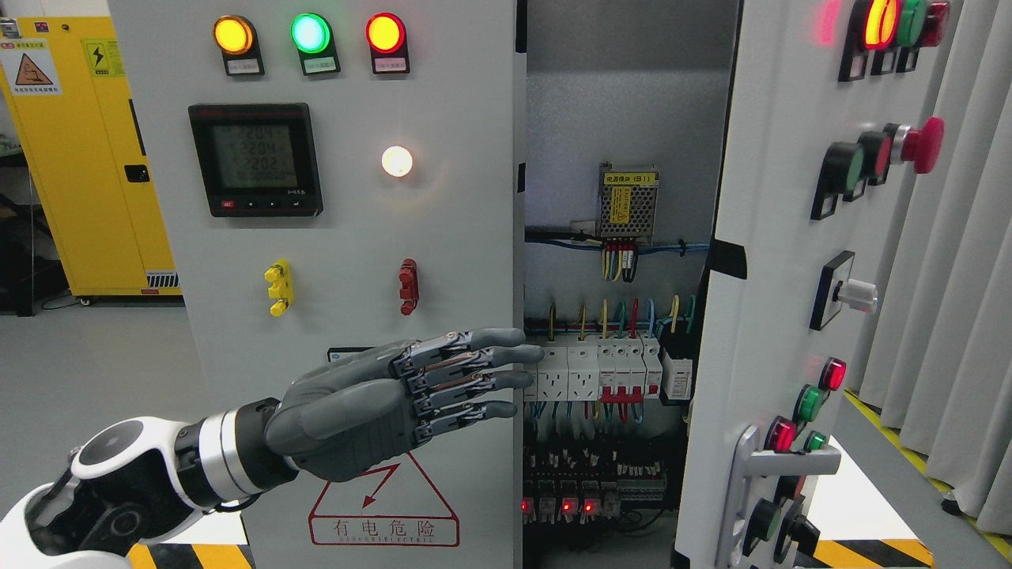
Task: Open door with both hands
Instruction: 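Reach the left hand into the gap behind the partly open button door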
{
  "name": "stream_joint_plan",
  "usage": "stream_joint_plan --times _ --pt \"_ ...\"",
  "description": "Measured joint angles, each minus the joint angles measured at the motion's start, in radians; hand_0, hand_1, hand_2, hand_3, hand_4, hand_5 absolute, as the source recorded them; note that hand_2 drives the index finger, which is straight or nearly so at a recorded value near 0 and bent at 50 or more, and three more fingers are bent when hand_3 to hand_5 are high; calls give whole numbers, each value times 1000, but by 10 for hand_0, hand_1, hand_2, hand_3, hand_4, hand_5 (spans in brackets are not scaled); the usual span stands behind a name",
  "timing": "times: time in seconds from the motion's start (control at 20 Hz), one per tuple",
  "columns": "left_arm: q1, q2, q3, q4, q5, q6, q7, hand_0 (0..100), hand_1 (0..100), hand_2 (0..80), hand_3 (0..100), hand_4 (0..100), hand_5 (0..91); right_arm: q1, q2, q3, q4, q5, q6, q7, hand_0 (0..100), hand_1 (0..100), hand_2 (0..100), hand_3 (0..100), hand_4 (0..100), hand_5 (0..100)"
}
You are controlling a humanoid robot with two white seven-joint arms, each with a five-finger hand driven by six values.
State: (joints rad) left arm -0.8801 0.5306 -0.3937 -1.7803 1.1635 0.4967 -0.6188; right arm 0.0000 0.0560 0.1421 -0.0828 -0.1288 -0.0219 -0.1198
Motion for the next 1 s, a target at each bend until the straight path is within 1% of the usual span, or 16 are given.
stream_joint_plan --times 0.3,0.5,0.6,1.0 --pt "-103 -86 -55 77 3 41 8 120 556 0 0 0 0 0 0 0 0 0 0 0 0 500 40 0 0 0" --pt "-146 -141 -82 113 4 46 61 120 556 0 0 0 0 0 0 0 0 0 0 0 0 500 40 0 0 0" --pt "-162 -168 -92 127 4 47 75 120 556 0 0 0 0 0 -1 0 0 0 0 0 0 500 40 0 0 0" --pt "-225 -266 -123 179 4 52 86 120 556 0 0 0 0 0 -1 0 0 0 0 0 0 500 40 0 0 0"
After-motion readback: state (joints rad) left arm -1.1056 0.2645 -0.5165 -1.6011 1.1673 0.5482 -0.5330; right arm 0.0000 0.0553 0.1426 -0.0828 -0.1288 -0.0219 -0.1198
